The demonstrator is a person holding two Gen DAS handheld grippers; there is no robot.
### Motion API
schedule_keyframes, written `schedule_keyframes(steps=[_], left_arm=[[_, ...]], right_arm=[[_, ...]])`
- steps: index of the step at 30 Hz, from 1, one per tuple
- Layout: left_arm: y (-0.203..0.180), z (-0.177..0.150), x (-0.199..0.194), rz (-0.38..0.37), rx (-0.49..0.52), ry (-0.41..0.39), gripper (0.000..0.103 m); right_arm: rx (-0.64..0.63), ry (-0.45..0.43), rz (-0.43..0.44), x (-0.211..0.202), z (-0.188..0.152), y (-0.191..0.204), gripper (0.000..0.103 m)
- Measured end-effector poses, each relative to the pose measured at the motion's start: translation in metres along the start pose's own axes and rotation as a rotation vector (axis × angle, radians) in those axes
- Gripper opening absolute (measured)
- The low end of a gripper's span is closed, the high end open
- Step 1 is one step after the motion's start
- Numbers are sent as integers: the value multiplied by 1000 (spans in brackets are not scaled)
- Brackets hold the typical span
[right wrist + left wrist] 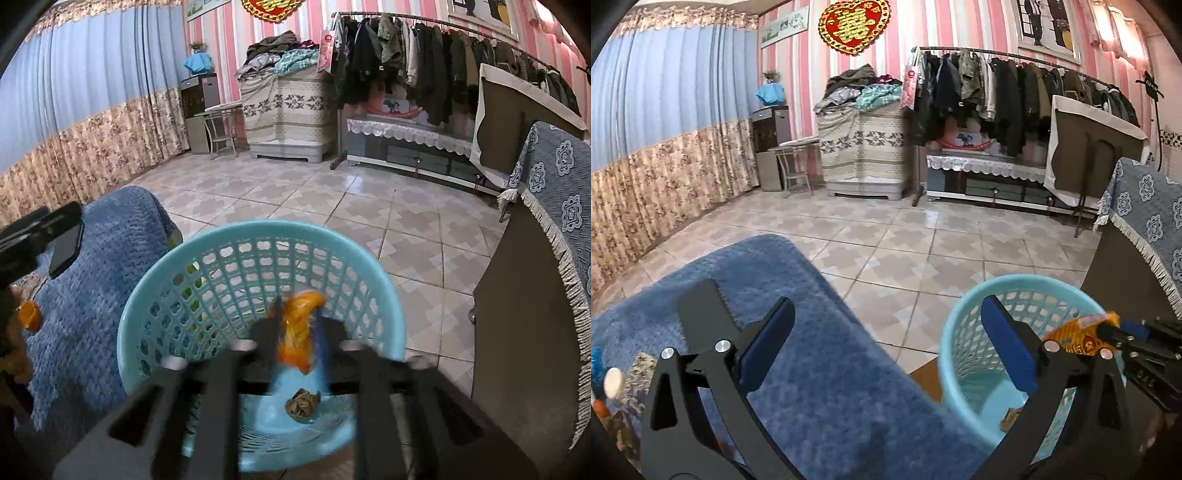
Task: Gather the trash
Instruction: 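Carry both items to the blue basket and open both tools to drop them, then move both tools back over the rug toward the orange peel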
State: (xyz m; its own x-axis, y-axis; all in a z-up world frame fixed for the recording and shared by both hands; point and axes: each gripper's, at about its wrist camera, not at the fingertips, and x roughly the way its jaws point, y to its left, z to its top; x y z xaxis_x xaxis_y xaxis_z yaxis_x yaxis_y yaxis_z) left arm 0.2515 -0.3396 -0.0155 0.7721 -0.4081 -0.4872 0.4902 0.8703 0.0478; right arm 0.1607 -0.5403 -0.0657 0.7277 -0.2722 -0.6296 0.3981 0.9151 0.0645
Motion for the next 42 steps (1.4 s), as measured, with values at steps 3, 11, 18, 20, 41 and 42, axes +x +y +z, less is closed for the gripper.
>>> schedule_keyframes(steps=[3, 11, 18, 20, 41, 42], left_arm=[[13, -3, -13, 21, -10, -8, 97], [59, -16, -59, 77, -83, -21, 97], [100, -34, -100, 132, -138, -20, 98], [113, -45, -115, 158, -157, -17, 98], [274, -150, -200, 455, -324, 65, 98], [280, -154, -201, 461, -330, 70, 98]], right_arm=[[-7, -21, -5, -2, -1, 7, 71], [-34, -52, -42, -18, -1, 18, 91], [-68, -86, -12, -43, -7, 44, 92], [-91, -93, 5, -49, -7, 58, 93], [-313, -68, 239, -60, -49, 226, 94], [-318, -63, 246, -59, -51, 231, 94]])
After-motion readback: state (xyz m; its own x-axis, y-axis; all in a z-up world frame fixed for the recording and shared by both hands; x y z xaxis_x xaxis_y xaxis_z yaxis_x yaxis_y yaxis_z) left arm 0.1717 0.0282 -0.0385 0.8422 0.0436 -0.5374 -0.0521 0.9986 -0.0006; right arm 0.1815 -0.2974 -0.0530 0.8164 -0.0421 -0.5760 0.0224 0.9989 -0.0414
